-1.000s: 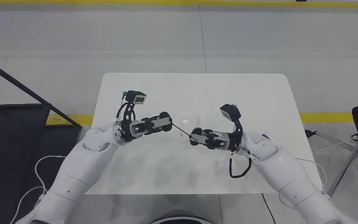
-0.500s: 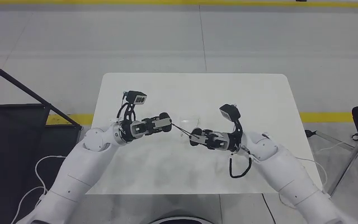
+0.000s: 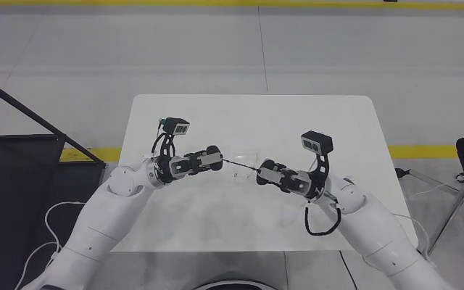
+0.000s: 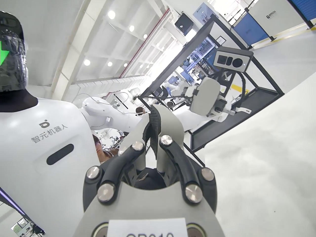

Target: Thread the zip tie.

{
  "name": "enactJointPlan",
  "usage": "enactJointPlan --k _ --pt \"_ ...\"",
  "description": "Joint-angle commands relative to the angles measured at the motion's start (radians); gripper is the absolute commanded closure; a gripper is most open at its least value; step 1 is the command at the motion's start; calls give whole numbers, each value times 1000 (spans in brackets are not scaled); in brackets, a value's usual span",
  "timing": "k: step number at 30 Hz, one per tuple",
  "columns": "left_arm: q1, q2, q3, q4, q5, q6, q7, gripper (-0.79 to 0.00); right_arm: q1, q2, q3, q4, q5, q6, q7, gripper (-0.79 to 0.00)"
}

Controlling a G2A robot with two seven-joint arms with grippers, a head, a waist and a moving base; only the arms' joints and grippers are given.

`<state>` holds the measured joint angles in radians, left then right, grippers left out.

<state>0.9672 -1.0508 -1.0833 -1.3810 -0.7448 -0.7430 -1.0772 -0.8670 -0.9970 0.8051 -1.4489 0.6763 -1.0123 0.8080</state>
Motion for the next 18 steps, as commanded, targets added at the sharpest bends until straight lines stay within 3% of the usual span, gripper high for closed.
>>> enactJointPlan --k 1,18 --pt "1 0 -1 0 4 -2 3 0 -7 7 6 -13 17 0 0 0" --pt "4 -1 -3 -2 13 -10 10 0 -67 57 69 -121 129 0 0 0"
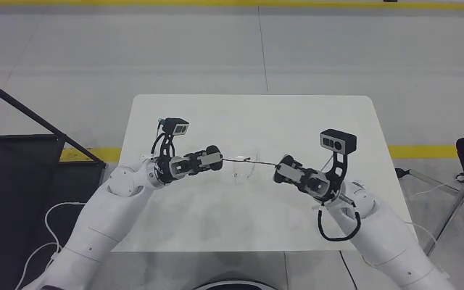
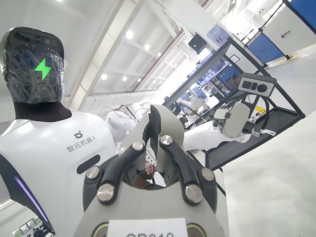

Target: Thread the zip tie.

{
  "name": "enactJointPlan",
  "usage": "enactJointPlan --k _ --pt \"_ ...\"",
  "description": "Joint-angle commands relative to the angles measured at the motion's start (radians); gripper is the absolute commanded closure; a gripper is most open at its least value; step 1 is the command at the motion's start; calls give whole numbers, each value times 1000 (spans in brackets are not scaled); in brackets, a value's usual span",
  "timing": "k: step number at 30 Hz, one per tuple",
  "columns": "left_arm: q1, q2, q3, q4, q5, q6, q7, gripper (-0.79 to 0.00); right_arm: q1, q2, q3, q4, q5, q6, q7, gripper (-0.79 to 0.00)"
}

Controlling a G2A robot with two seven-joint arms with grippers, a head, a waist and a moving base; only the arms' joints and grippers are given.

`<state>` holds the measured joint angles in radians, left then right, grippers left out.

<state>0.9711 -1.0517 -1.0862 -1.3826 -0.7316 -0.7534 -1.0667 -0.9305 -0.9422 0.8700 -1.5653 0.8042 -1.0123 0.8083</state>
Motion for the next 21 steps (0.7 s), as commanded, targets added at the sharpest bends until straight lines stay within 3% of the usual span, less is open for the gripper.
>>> enactJointPlan --k 1,21 --pt "0 0 0 0 0 0 0 0 -8 5 9 -10 4 0 0 0" --pt "0 0 0 0 2 -2 2 0 -42 33 42 -71 45 0 0 0"
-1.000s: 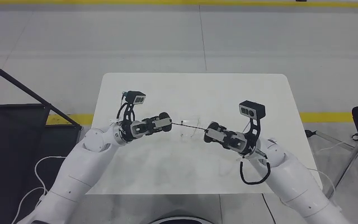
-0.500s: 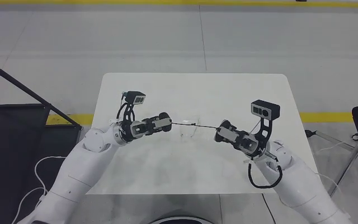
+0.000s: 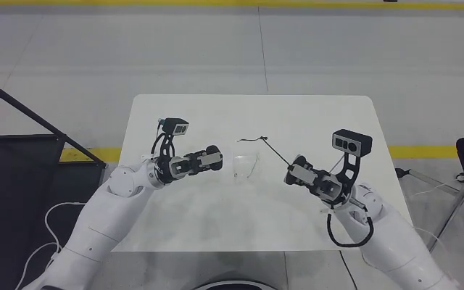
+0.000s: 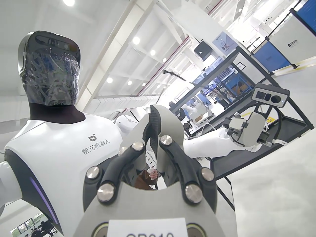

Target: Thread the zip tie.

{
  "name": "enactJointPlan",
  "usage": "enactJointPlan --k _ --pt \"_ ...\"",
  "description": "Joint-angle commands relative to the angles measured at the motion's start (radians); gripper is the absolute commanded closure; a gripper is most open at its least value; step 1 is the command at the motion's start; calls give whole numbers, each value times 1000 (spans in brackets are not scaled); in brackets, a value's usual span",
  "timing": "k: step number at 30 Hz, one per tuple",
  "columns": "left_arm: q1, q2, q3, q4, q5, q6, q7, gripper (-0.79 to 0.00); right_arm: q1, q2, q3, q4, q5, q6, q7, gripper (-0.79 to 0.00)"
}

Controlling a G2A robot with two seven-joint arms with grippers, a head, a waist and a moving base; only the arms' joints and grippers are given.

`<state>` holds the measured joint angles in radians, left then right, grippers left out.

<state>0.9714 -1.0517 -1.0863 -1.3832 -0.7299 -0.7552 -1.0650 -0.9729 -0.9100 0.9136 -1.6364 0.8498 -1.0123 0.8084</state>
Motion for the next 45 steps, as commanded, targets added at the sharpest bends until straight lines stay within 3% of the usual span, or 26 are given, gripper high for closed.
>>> enactJointPlan --k 1,6,7,9,10,11,12,30,36,38,45 --pt "0 0 0 0 0 0 0 0 2 2 -7 5 -8 0 0 0" --pt "0 0 -5 5 -6 -4 4 0 40 15 -76 56 -21 32 32 0" --pt "0 1 -8 6 -6 -5 5 -43 51 17 -87 67 -3 50 50 0" --pt "1 2 -16 11 -12 -9 9 -348 69 19 -102 81 41 74 74 0" --pt "2 2 -20 13 -19 -10 10 -437 75 19 -107 86 52 83 82 0" --pt "4 2 -24 16 -25 -11 11 -727 80 19 -110 89 60 87 87 0" --pt "5 2 -27 20 -36 -12 13 -785 82 19 -112 92 65 91 91 0" --pt "-2 -12 -9 15 -83 31 -31 -785 108 3 -153 126 99 193 193 0" --pt "-7 -14 0 5 -95 62 -63 -560 110 -10 -148 142 98 222 222 0" --pt "-7 -15 0 2 -92 65 -66 -385 112 -15 -144 151 104 234 234 0" --pt "-5 -17 -2 0 -86 65 -65 -320 110 -32 -122 172 112 277 277 0"
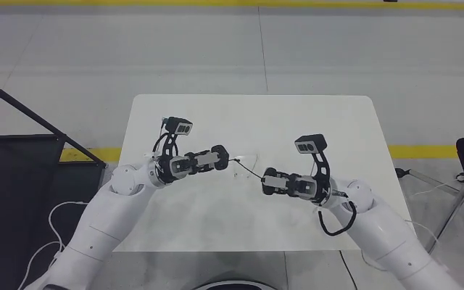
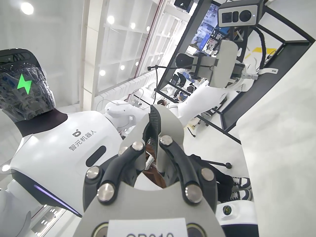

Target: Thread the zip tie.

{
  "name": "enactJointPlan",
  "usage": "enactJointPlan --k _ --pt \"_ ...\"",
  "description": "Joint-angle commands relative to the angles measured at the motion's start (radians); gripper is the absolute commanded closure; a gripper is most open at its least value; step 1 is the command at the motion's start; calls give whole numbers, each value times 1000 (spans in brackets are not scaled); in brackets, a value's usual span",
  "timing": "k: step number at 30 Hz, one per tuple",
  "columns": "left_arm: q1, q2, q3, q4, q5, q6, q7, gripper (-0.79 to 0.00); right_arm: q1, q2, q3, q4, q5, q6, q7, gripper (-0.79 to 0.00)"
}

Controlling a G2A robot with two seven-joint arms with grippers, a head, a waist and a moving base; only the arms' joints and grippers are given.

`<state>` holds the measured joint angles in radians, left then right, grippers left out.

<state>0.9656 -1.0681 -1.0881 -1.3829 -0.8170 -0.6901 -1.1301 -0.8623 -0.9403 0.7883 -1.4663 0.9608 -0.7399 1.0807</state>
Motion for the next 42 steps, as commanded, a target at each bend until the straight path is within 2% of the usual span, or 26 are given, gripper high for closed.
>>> enactJointPlan --k 1,11,22,28,35,42 --pt "1 0 0 -1 0 0 0 -314 -2 -5 7 4 3 10 10 0" --pt "3 -2 -4 -4 -3 4 -4 -299 -22 -31 61 23 4 48 48 0" --pt "7 -3 -10 -14 -4 9 -9 -234 -38 -59 113 45 0 89 89 0" --pt "9 -3 -13 -19 1 10 -10 -175 -47 -75 141 52 -3 110 110 0" --pt "10 -3 -14 -18 4 9 -9 0 -59 -94 174 56 -12 137 137 0" --pt "10 -3 -15 -20 11 6 -6 0 -69 -109 206 59 -18 151 151 0"
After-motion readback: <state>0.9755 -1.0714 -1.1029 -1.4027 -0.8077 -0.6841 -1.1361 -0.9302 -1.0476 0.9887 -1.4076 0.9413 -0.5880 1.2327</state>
